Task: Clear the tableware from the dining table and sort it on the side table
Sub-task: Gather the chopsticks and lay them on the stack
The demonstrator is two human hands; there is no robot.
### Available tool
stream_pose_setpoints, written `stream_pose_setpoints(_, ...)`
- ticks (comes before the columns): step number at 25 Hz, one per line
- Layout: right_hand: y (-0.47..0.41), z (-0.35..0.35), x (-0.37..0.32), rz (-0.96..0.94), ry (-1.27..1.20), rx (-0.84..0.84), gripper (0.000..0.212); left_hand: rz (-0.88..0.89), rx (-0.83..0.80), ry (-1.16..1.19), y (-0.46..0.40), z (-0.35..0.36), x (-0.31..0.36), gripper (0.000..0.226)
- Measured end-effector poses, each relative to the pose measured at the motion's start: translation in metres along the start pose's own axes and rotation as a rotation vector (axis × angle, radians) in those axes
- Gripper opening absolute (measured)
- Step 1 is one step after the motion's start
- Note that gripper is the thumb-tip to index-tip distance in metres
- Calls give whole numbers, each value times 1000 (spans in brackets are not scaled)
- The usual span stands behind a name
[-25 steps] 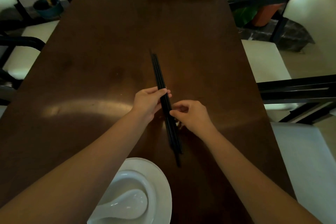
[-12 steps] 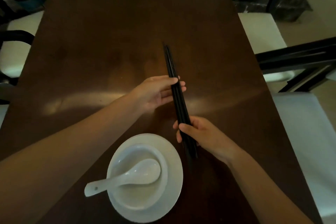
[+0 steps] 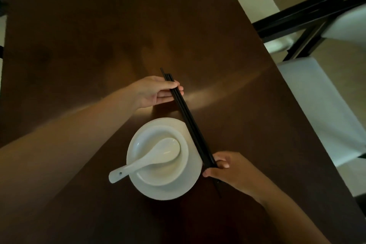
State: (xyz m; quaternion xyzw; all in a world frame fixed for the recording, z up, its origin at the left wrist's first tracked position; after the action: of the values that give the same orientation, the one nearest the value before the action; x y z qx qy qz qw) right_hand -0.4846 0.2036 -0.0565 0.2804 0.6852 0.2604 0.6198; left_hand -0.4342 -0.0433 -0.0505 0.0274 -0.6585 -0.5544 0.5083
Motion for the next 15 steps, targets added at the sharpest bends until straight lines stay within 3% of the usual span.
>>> stream_pose_setpoints(3, 13, 14, 11, 35, -45, 23, 11, -10, -34, -31, 3, -1, -9, 12)
stream_pose_setpoints(6, 17, 20, 18, 96, -64, 55, 31, -37, -41, -26, 4, -7, -19, 12)
stream_pose_setpoints(8, 17, 20, 19, 146, -166, 48, 28, -48, -31, -4, 4, -12, -26, 11)
stream_pose_setpoints(11, 16, 24, 18, 267, -579, -40, 28, -49, -18, 31, 5, -20, -34, 10)
stream_pose_setpoints(15, 16, 28, 18, 165, -550, -136, 25, -46, -21, 49, 6, -21, -36, 10)
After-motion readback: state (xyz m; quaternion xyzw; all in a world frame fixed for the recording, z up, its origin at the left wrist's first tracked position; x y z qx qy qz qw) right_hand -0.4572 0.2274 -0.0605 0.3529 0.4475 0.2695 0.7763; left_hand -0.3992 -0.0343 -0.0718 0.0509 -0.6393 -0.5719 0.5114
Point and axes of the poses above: each hand's wrist, its own y-axis away from the middle knuckle, its own z-axis out of the palm, x = y × z, the point moved 7 cm from there along -y, towards the middle knuckle
